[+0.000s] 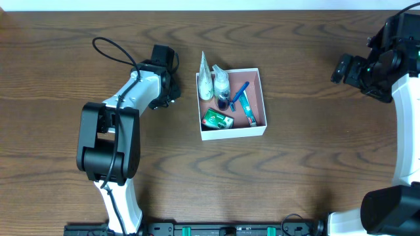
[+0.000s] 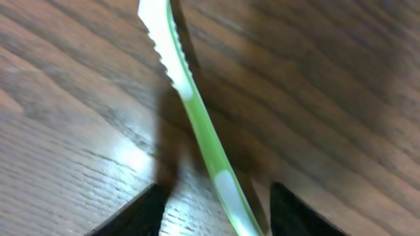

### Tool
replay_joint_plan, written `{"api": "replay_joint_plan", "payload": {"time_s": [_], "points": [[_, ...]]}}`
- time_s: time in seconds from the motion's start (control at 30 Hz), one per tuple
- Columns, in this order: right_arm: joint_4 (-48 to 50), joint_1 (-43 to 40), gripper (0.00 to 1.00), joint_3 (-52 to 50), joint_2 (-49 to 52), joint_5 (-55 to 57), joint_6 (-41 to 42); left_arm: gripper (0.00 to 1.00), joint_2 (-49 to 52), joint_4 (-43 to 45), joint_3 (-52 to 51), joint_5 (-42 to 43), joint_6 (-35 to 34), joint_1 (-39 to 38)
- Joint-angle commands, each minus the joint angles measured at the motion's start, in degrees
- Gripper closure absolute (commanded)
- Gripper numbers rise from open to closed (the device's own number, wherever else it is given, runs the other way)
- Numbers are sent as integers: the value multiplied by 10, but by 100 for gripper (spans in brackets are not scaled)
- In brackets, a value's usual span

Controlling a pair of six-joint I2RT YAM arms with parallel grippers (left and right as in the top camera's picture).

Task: Pack container
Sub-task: 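Move the left gripper over the green toothbrush and grasp it, then lift the green toothbrush and carry it over the box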

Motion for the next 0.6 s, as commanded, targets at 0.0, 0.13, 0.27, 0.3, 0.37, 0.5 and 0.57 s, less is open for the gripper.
{"api": "replay_joint_plan", "payload": {"time_s": [0.0,0.13,0.27,0.3,0.37,0.5,0.57], "points": [[0,1,1,4,1,-2,-6,64,22,-5,-10,10,-4,2],[0,1,1,4,1,-2,-6,70,22,-6,-10,10,-3,2],[0,1,1,4,1,-2,-6,81,21,-12,-10,10,2,2],[0,1,1,4,1,-2,-6,90,21,-15,-10,10,5,2],[0,1,1,4,1,-2,-6,94,20,-19,-8,10,16,2],[0,1,1,4,1,-2,-6,94,9,-30,-5,10,34,2],[0,1,1,4,1,-2,-6,94,-1,-33,-5,10,45,2]]}}
